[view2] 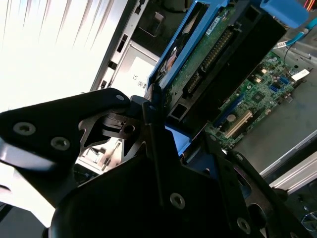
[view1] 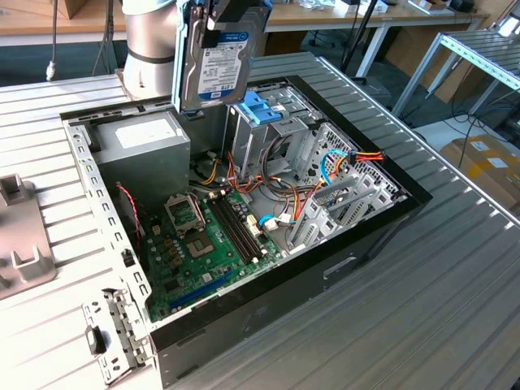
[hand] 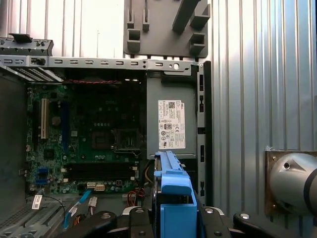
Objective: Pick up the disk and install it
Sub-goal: 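Pick up the disk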
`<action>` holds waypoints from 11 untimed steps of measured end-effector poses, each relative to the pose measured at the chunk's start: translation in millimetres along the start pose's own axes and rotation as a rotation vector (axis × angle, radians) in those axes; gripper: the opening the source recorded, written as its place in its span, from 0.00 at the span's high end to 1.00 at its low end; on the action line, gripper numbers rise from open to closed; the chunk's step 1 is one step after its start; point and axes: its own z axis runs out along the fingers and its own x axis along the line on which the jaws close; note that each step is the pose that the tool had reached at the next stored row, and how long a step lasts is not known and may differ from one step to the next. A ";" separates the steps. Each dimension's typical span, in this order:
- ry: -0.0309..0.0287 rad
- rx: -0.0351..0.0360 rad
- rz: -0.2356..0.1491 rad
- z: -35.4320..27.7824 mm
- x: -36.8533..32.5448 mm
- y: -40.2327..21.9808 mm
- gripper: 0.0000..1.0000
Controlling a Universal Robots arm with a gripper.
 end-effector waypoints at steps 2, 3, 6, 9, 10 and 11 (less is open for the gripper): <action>-0.0003 0.0000 0.000 -0.1 1.6 -0.5 0.63; -0.0005 0.0000 0.000 -0.3 2.8 -0.9 0.63; -0.0007 0.0001 0.000 -0.4 4.7 -1.6 0.63; -0.0008 0.0000 0.000 -0.6 6.5 -2.2 0.63; -0.0009 0.0000 0.000 -0.7 7.2 -2.6 0.63; -0.0009 0.0000 0.000 -0.7 7.7 -2.8 0.63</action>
